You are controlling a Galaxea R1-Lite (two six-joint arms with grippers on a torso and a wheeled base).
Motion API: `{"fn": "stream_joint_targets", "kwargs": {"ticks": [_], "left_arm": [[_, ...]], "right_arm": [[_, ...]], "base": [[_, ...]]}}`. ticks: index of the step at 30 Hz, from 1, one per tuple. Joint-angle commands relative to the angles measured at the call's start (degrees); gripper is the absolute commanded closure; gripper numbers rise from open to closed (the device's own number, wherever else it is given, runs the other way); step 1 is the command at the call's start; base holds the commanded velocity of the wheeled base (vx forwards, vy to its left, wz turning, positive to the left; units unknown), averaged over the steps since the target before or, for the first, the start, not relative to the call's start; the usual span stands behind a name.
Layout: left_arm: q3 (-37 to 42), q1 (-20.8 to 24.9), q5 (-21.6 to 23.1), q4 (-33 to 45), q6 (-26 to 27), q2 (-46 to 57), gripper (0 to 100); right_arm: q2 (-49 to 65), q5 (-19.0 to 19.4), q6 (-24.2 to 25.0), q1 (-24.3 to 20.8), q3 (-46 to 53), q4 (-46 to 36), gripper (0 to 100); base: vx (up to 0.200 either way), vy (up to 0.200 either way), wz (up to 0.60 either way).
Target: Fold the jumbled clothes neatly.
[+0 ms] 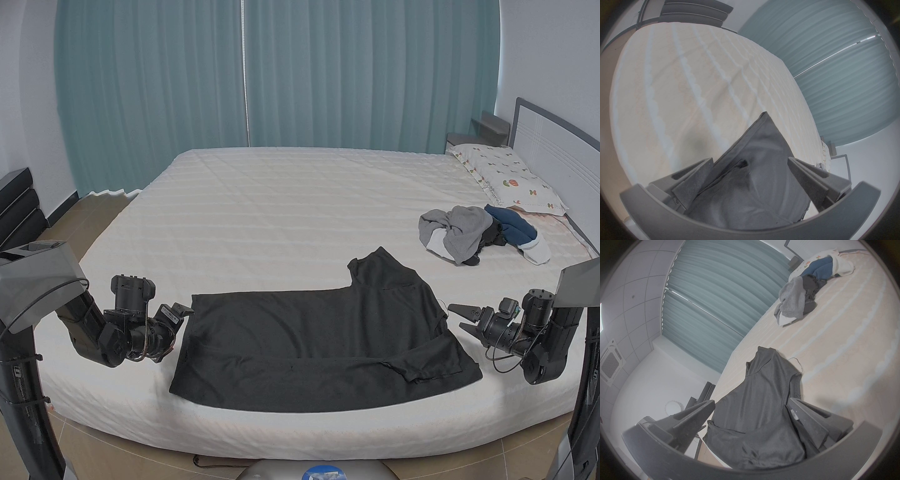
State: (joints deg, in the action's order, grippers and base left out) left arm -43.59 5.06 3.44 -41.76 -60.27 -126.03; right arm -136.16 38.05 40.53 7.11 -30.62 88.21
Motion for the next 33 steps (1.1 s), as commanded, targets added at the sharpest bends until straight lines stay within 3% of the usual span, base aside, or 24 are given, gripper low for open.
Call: {"fn": "stream_joint_targets", "kwargs": {"ticks": [1, 6, 15, 22, 30, 33], "left_arm": [[0.09, 0.04, 0.08, 0.1, -0.2, 0.52, 0], [0.09, 0.04, 0.17, 0.1, -1.43, 0.61, 0], [2.02, 0.21, 0.17, 0.28, -1.87, 1.57, 0], [1.23, -0.75, -0.36, 0.02, -1.6, 3.33, 0], [-3.34, -3.56, -0.36, 0.46, 3.14, 2.63, 0], [-7.03, -6.03, 0.52, 0.63, 9.21, 0.69, 0]], "right_arm": [[-0.6, 0.01, -0.02, -0.25, 0.65, 0.12, 0], [-0.6, 0.01, -0.02, -0.25, 1.0, 0.21, 0], [-0.51, 0.01, -0.02, -0.34, 1.62, 0.29, 0], [-1.57, 0.01, 0.25, -0.43, 1.71, 0.29, 0], [-4.12, -0.08, 0.51, -1.75, 0.56, 0.38, 0], [-4.91, -0.43, 1.74, -2.89, -0.58, 0.73, 0]], "base": [[0.0, 0.0, 0.0], [0.0, 0.0, 0.0], [0.0, -0.2, 0.0], [0.0, 0.0, 0.0], [0.0, 0.0, 0.0], [0.0, 0.0, 0.0]]}}
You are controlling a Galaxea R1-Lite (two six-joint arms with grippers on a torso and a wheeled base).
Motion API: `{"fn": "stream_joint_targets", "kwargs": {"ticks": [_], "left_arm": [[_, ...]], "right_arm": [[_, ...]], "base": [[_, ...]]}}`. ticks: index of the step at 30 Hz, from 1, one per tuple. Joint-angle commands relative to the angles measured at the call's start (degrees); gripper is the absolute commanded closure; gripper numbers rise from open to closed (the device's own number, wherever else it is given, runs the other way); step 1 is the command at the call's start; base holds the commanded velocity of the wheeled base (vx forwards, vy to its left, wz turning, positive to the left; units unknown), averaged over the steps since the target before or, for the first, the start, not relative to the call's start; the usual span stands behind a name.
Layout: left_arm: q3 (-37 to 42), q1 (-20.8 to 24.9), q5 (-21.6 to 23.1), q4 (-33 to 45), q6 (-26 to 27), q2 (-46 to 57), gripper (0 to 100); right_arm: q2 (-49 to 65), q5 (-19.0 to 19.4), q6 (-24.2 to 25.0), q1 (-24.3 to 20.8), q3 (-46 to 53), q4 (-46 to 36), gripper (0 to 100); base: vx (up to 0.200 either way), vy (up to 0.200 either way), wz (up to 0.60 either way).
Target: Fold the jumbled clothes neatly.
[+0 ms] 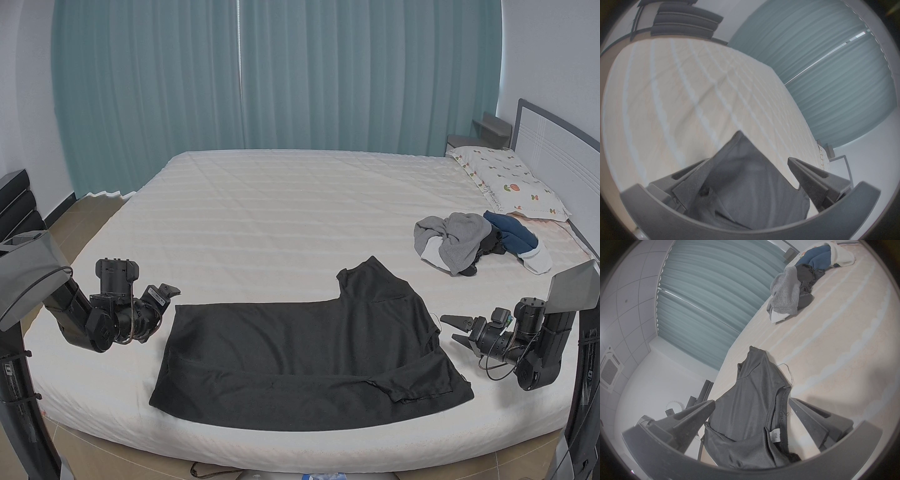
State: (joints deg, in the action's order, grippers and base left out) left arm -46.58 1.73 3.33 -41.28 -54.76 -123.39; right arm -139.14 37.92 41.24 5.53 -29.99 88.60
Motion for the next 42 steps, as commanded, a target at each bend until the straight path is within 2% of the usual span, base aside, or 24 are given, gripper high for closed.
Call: {"fn": "stream_joint_targets", "kwargs": {"ticks": [1, 5, 10, 13, 14, 17, 18, 25, 27, 42], "left_arm": [[-5.1, -3.05, 0.71, 0.14, 4.75, -2.73, 0], [-11.87, -3.84, 2.03, 0.14, 9.94, -8.71, 0], [-16.26, -3.49, 5.11, 0.14, 14.77, -12.75, 0], [-18.99, -3.4, 8.71, 0.06, 20.22, -15.91, 0], [-18.99, -3.4, 8.71, 0.06, 20.22, -15.91, 0], [-20.3, -3.4, 9.15, 1.46, 27.07, -17.76, 0], [-20.57, -3.4, 9.15, 1.55, 27.87, -17.85, 0], [-21.27, -3.4, 8.8, -1.35, 28.22, -20.92, 0], [-21.27, -3.49, 9.06, -3.46, 27.69, -21.71, 0], [-23.2, -2.17, 9.06, -5.83, 23.56, -23.38, 0]], "right_arm": [[-1.92, -0.75, 1.65, -1.4, -1.3, 0.34, 0], [-3.24, -3.03, 4.46, -1.49, -2.62, 0.61, 0], [-3.77, -3.03, 4.64, -1.58, -2.79, 1.14, 0], [-3.68, -2.77, 4.73, -1.58, -2.35, 1.22, 0], [-3.68, -2.77, 4.73, -1.58, -2.35, 1.22, 0], [-3.42, -2.33, 4.9, -1.49, -2.0, 1.22, 0], [-3.42, -2.33, 4.81, -1.49, -2.0, 1.22, 0], [-3.33, -2.24, 4.9, -1.49, -1.83, 1.22, 0], [-3.33, -2.24, 4.9, -1.49, -1.83, 1.22, 0], [-3.42, -2.24, 4.9, -1.49, -1.83, 1.22, 0]], "base": [[0.0, 0.0, 0.0], [0.0, 0.0, 0.0], [0.0, 0.0, 0.0], [0.0, 0.0, 0.0], [0.0, 0.0, 0.0], [0.0, 0.0, 0.0], [0.0, 0.0, 0.0], [0.0, 0.0, 0.0], [0.0, 0.0, 0.0], [0.0, 0.0, 0.0]]}}
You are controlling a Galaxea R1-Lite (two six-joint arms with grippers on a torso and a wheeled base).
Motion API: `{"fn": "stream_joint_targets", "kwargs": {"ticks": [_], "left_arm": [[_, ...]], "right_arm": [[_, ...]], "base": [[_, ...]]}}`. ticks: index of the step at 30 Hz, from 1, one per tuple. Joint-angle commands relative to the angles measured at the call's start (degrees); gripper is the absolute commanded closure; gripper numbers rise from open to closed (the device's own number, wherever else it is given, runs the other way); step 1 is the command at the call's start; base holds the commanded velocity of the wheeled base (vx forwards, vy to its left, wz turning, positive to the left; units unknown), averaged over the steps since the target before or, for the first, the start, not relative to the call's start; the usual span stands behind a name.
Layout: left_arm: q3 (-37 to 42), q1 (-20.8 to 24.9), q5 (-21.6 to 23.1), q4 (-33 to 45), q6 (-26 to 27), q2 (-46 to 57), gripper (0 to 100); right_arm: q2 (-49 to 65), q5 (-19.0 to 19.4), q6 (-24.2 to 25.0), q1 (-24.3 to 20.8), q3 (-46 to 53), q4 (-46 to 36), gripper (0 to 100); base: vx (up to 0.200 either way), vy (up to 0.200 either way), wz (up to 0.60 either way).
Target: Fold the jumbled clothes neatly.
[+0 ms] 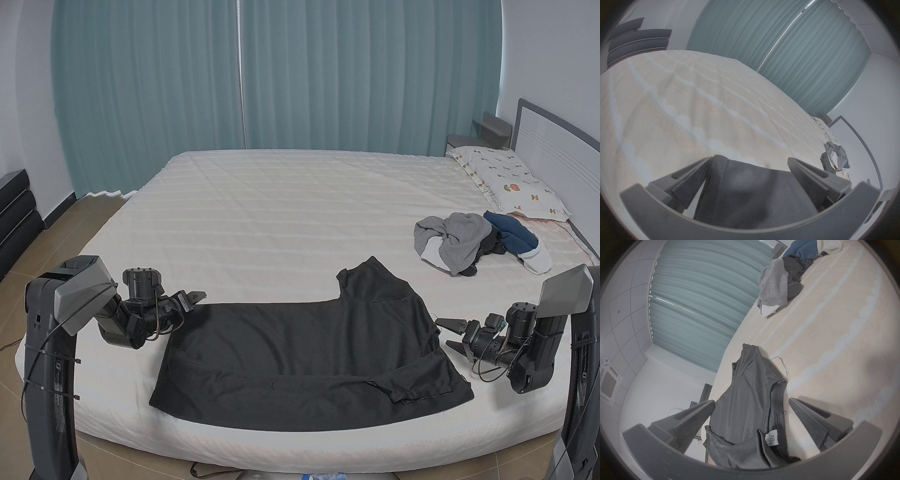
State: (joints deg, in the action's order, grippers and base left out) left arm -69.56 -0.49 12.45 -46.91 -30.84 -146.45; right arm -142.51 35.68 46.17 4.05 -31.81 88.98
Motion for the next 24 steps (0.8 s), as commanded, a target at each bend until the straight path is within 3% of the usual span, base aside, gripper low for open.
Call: {"fn": "stream_joint_targets", "kwargs": {"ticks": [1, 2, 10, 14, 19, 24], "left_arm": [[-0.23, 0.05, -0.05, -0.11, -0.36, -0.33, 0], [-0.14, -0.04, -0.05, -0.2, -0.8, -0.24, 100], [2.32, -0.92, -0.93, -2.05, -0.89, 0.2, 100], [3.91, -1.18, -2.25, -6.18, -1.06, 0.37, 100], [3.91, -0.74, -3.75, -6.35, -3.52, 0.37, 100], [4.52, -0.65, -3.92, -6.0, -9.24, 1.87, 100]], "right_arm": [[-0.05, 0.0, -0.02, 0.0, -0.01, 0.85, 0], [-0.05, 0.0, -0.02, 0.0, -0.01, 0.85, 0], [-0.31, -1.05, -0.02, -0.27, -1.24, 0.76, 0], [3.11, -6.59, -0.37, -2.73, -4.58, -0.03, 0], [7.51, -7.56, -0.55, -5.19, -11.88, -11.55, 0], [7.51, -9.67, -1.43, -8.18, -25.76, -26.66, 0]], "base": [[0.0, 0.0, 0.0], [0.0, 0.0, 0.0], [0.0, 0.0, 0.0], [0.0, 0.0, 0.0], [0.0, 0.0, 0.0], [0.0, 0.0, 0.0]]}}
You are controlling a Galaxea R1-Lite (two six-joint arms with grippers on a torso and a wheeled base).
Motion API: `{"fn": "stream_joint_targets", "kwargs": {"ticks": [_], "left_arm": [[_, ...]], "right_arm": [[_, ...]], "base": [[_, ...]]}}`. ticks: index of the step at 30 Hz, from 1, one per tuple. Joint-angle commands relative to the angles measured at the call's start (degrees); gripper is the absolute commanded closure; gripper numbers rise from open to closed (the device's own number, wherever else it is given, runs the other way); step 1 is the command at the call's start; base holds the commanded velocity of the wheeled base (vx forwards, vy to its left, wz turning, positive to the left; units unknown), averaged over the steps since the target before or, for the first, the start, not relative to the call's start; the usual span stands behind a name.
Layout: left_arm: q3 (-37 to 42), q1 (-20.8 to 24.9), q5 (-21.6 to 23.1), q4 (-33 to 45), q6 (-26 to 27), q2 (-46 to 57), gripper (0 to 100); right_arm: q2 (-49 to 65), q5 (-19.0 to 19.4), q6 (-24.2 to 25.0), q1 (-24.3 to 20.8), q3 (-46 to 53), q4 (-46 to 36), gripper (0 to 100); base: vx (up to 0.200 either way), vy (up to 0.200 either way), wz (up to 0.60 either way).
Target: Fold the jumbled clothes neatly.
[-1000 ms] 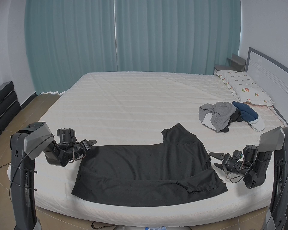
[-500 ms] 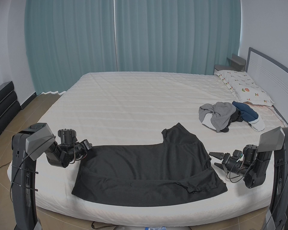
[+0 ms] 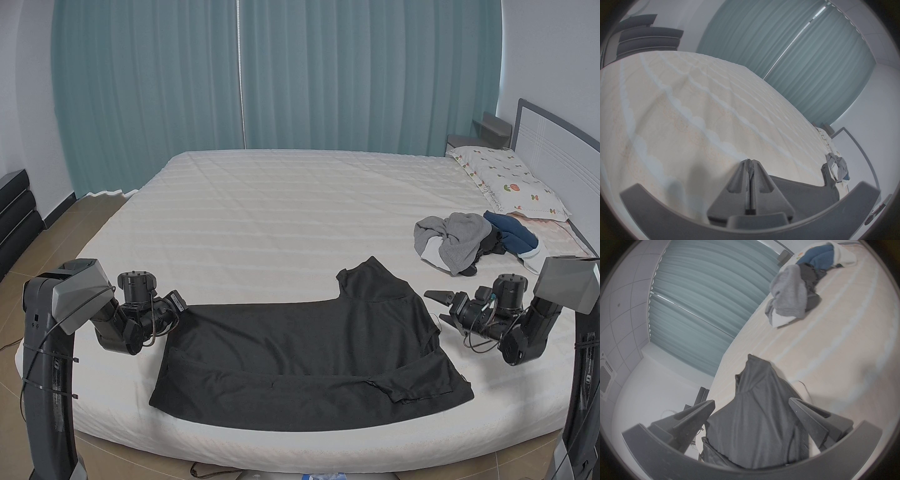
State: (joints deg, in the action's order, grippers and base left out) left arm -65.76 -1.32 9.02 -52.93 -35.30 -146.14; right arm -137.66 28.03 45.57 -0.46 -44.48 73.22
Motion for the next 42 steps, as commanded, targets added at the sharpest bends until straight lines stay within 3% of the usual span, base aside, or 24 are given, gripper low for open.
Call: {"fn": "stream_joint_targets", "kwargs": {"ticks": [1, 4, 8, 16, 19, 42], "left_arm": [[0.89, 0.09, -0.5, 0.02, -5.21, 1.56, 100], [1.42, 0.17, -0.5, 0.02, -6.0, 1.74, 100], [1.86, 0.17, -0.5, -0.07, -6.0, 1.74, 100], [1.95, 0.09, -0.58, 0.02, -6.0, 1.65, 100], [1.95, 0.17, -0.58, 0.02, -6.0, 1.65, 100], [1.77, 0.17, -0.58, -0.15, -6.0, 1.3, 100]], "right_arm": [[2.48, -2.01, -1.1, -3.93, -14.05, -12.13, 0], [0.63, -3.15, -6.37, -5.43, -22.49, -22.86, 0], [-4.11, -10.36, -11.82, -6.74, -32.86, -33.05, 0], [-10.7, -13.79, -13.66, -7.45, -46.75, -44.92, 0], [-12.64, -16.16, -13.84, -7.36, -49.03, -45.79, 0], [-22.22, -19.41, -11.64, -7.45, -65.03, -49.84, 0]], "base": [[0.0, 0.0, 0.0], [0.0, 0.0, 0.0], [0.0, 0.0, 0.0], [0.0, 0.0, 0.0], [0.0, 0.0, 0.0], [0.0, 0.0, 0.0]]}}
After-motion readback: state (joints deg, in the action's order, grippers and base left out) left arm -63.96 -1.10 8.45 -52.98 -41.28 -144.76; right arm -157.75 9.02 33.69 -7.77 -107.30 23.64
